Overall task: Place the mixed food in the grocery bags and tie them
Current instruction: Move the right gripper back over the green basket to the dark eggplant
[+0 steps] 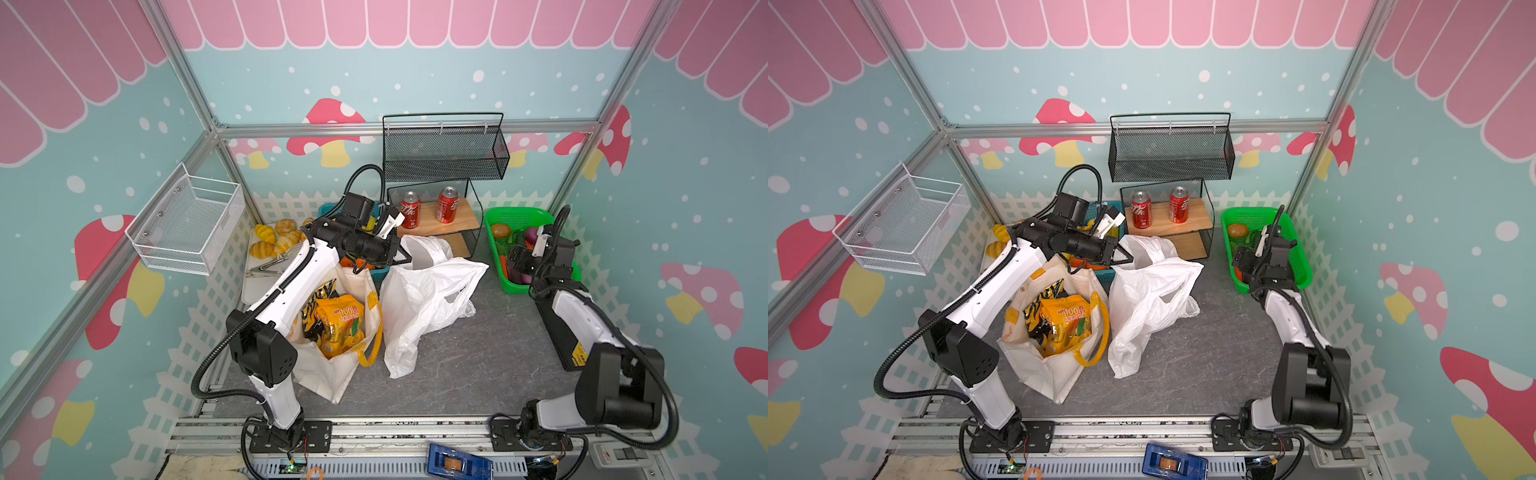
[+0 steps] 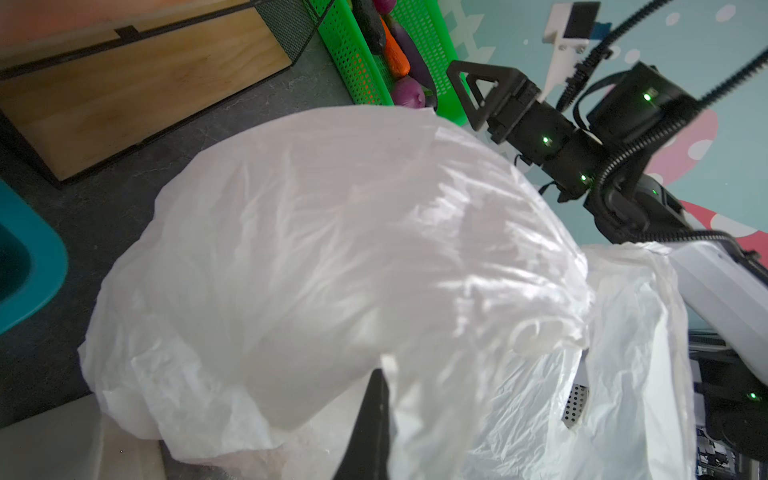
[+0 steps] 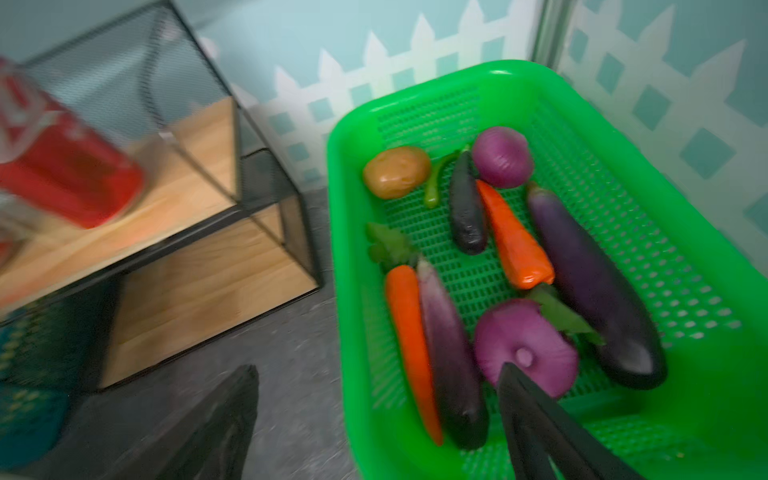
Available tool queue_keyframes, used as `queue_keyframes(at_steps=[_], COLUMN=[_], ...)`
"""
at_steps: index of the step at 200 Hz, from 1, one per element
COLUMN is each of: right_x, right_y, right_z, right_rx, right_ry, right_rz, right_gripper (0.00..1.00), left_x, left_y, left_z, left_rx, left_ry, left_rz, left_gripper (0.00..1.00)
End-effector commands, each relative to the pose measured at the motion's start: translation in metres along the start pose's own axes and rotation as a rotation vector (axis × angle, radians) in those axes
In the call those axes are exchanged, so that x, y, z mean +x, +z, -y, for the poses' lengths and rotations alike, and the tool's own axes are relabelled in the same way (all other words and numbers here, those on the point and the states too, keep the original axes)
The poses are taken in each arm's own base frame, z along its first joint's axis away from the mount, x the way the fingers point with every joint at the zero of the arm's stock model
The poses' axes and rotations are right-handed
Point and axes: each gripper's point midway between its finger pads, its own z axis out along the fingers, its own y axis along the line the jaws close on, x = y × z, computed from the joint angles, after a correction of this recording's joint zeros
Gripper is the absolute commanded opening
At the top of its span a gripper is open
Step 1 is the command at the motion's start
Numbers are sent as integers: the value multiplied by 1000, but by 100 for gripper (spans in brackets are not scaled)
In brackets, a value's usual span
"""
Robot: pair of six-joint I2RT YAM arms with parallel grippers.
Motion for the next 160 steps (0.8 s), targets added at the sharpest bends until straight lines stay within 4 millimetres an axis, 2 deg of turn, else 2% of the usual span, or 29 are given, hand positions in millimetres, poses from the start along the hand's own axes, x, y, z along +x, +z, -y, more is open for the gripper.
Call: queue_keyframes(at_steps=[1, 17, 20, 31, 60, 85, 111, 160], right_x=[-12, -12, -2, 3, 11, 9, 20, 36], right_y=[44, 80, 92, 116, 161, 182, 202, 215], right_z=[34, 41, 44, 48, 58, 63, 63, 66], right_rx=[134, 157, 159, 162, 174, 168, 142, 129], right_ry=[-47, -74, -79, -92, -119, -123, -113, -108], right_rz=[-23, -85, -117, -158, -231, -246, -280, -317], right_gripper=[86, 81, 81, 78, 70, 63, 58, 52], left_x=[-3, -3, -3, -3, -3, -3, -2, -3], left_y=[-11, -12, -12, -12, -12, -12, -11, -11], left_z=[11, 12, 12, 12, 12, 12, 11, 11], left_rx=[22, 26, 26, 25, 25, 27, 27, 28], left_ry=[26, 28, 28, 29, 28, 27, 25, 24], left_rz=[29, 30, 31, 33, 34, 32, 30, 29], left_gripper=[0, 0, 0, 0, 0, 0, 0, 0])
